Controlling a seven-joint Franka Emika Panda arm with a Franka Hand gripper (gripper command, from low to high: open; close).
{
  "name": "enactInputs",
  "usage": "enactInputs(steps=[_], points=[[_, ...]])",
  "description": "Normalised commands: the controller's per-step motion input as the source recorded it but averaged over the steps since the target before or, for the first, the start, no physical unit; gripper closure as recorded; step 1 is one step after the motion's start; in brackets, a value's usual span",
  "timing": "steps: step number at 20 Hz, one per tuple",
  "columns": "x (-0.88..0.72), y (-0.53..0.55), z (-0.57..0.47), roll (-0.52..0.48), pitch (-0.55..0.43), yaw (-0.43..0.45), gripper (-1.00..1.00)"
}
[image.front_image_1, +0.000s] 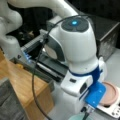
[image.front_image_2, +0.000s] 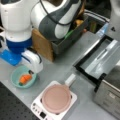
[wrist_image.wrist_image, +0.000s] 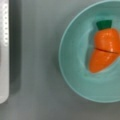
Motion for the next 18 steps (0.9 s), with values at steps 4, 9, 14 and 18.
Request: enactInputs(steps=[4, 9, 14, 18], points=[[0.67, -0.56, -0.17, -0.029, 0.308, 0.156, -1.0], [0.47, -0.16, 0.07, 0.027, 0.273, 0.081, -1.0], [0.13, 0.12, 0.11, 0.031, 0.238, 0.023, -1.0], [-0.1, 0.19, 0.03, 0.016, 0.18, -0.044, -1.0]])
